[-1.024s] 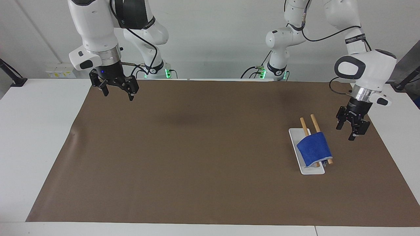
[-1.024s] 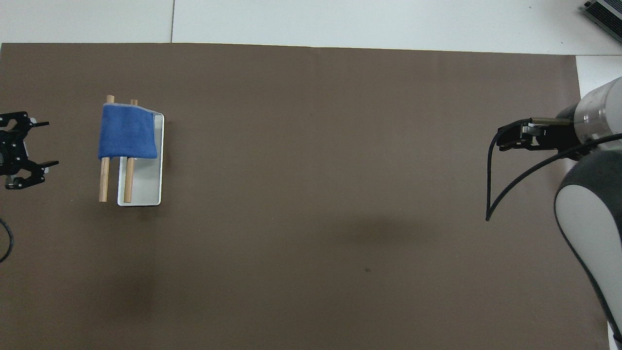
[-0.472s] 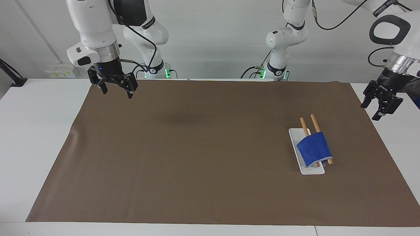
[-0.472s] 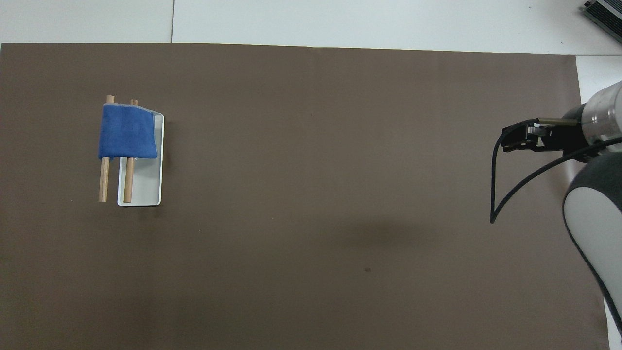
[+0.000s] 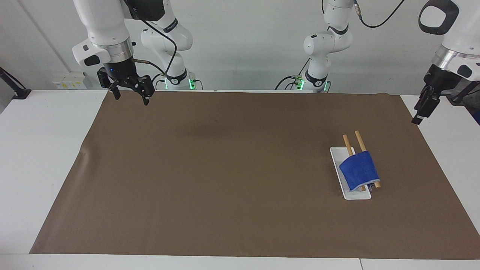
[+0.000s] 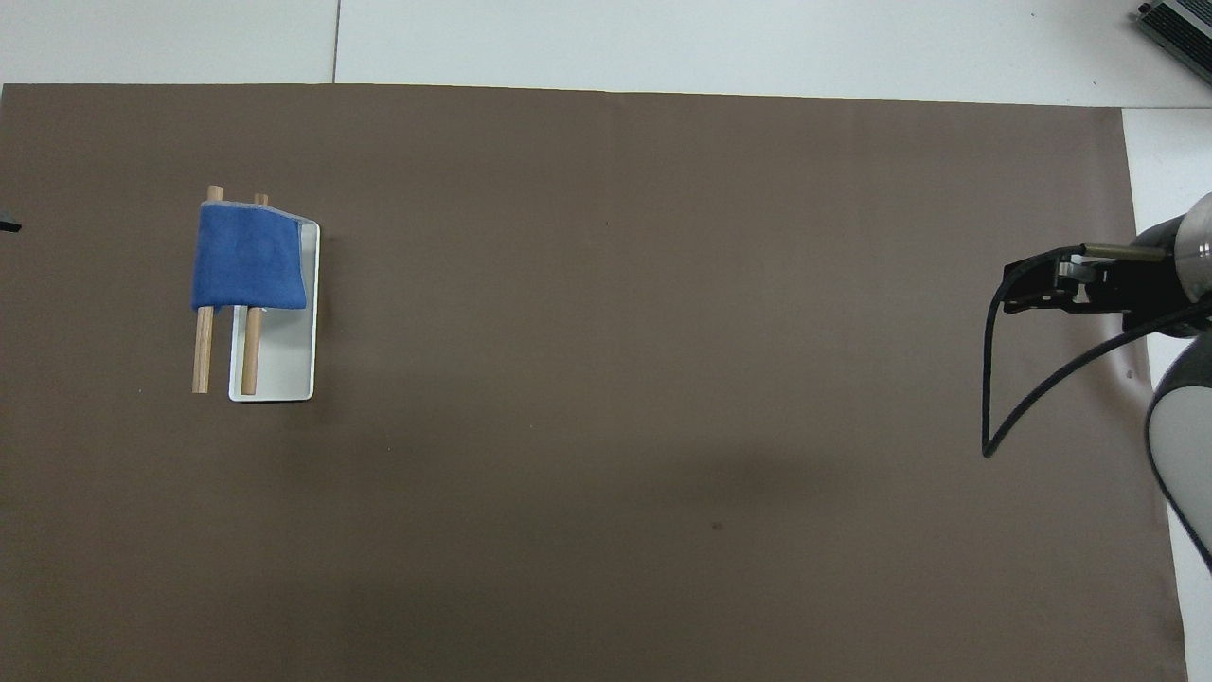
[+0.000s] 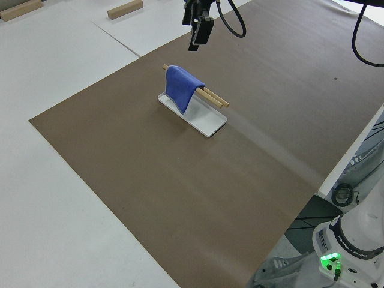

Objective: Right arm passes towel to left arm to hang

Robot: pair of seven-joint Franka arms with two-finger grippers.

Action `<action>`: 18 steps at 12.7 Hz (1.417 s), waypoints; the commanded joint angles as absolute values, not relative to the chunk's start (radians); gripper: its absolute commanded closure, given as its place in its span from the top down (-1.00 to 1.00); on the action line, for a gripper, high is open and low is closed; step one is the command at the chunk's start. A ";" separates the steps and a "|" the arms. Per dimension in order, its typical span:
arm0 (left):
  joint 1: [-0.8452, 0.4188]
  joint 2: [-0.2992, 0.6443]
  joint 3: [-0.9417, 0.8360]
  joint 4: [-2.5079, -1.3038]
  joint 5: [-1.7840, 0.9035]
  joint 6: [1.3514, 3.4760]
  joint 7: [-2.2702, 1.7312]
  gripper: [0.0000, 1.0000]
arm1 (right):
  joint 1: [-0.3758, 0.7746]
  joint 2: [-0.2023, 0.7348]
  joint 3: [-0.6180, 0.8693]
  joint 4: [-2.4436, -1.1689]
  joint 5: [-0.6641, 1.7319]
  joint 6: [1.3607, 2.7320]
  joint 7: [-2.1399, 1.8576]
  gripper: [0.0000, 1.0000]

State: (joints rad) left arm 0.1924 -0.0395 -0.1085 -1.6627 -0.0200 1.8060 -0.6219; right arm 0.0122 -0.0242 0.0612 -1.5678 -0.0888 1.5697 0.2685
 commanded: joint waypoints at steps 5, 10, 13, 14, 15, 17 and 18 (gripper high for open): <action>0.164 -0.064 -0.103 -1.651 0.015 1.655 0.018 0.66 | 0.081 -0.035 -0.028 -1.569 -0.055 1.543 0.265 1.00; 0.114 -0.063 -0.107 -1.647 0.029 1.670 0.017 0.66 | 0.072 -0.044 -0.026 -1.583 -0.054 1.545 0.264 1.00; 0.065 -0.063 -0.110 -1.644 0.023 1.666 0.014 0.66 | 0.074 -0.044 -0.026 -1.583 -0.009 1.542 0.209 1.00; 0.052 -0.063 -0.110 -1.643 0.020 1.663 0.012 0.66 | 0.074 -0.044 -0.026 -1.583 -0.009 1.545 0.183 1.00; 0.029 -0.063 -0.112 -1.641 0.018 1.660 0.012 0.66 | 0.074 -0.044 -0.028 -1.583 -0.009 1.545 0.178 1.00; -0.027 -0.063 -0.113 -1.641 0.017 1.660 -0.024 0.68 | 0.072 -0.044 -0.028 -1.585 -0.009 1.545 0.179 1.00; -0.047 -0.063 -0.118 -1.640 0.008 1.660 -0.046 0.69 | 0.071 -0.044 -0.029 -1.585 -0.009 1.545 0.179 1.00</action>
State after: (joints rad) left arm -0.0028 -0.0561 -0.1240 -1.6518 0.0055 1.6817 -0.0119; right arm 0.0737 -0.0272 -0.0212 -1.5697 -0.0252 1.5556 0.2064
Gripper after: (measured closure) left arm 0.159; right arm 0.000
